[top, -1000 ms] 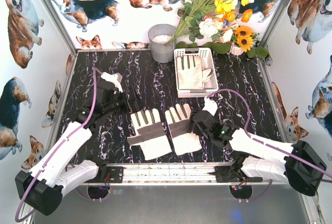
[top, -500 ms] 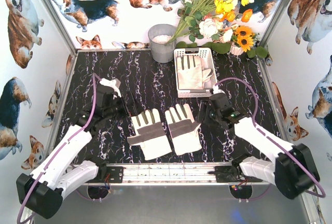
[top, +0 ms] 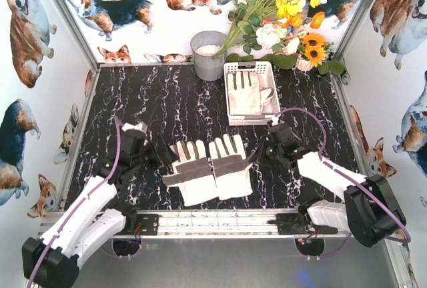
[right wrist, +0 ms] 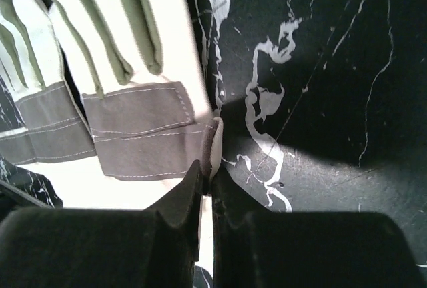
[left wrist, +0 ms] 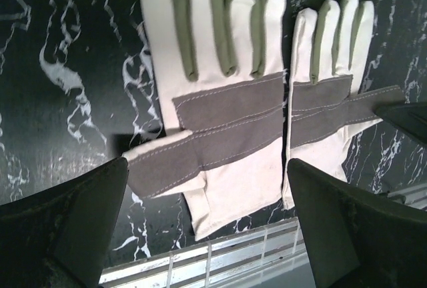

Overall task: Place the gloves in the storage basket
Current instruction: Place the glove at the center of the board, then pick up the glove from the center of the board.

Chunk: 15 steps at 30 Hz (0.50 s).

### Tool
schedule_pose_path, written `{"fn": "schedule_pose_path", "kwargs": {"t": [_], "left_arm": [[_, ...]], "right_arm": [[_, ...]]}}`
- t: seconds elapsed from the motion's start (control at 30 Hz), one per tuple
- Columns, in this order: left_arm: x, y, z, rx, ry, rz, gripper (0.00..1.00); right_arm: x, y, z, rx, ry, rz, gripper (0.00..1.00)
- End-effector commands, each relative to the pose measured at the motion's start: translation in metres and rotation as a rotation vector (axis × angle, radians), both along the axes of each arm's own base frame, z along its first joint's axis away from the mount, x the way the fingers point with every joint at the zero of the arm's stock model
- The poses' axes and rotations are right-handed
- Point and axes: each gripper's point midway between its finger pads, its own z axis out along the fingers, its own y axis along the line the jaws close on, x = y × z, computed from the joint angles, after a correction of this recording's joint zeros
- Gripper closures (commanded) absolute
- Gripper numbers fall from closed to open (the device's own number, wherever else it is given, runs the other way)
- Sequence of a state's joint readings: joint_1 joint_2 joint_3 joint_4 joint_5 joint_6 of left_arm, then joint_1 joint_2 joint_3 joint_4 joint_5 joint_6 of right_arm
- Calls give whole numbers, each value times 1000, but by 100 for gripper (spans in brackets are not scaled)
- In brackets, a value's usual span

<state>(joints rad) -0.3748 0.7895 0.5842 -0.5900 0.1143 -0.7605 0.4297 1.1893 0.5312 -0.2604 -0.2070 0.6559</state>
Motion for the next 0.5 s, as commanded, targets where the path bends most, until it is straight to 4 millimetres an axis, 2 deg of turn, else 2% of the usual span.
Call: {"fn": "schedule_pose_path", "kwargs": {"t": [0.0,0.1,0.2,0.23,0.37,0.4,0.47], "left_arm": [[-5,5,-10,-74,20,112,0],[-14,8,-23,-95,50,150,2],[-24,9,-38,-119,97,186,12],[-28,10,-42,-126,113,201,14],[-39,8,-59,-165,169,233,20],[-41,8,-61,-170,179,234,22],[-44,9,-66,-166,195,236,26]], "right_arm": [[5,10,6,82,-32,-21,100],[7,4,9,51,-55,-28,100],[9,-1,14,24,-77,-26,100],[9,-1,16,19,-80,-21,97],[9,-1,19,12,-79,-14,65],[10,-1,28,23,-107,-15,58],[11,-3,35,20,-128,-17,50]]}}
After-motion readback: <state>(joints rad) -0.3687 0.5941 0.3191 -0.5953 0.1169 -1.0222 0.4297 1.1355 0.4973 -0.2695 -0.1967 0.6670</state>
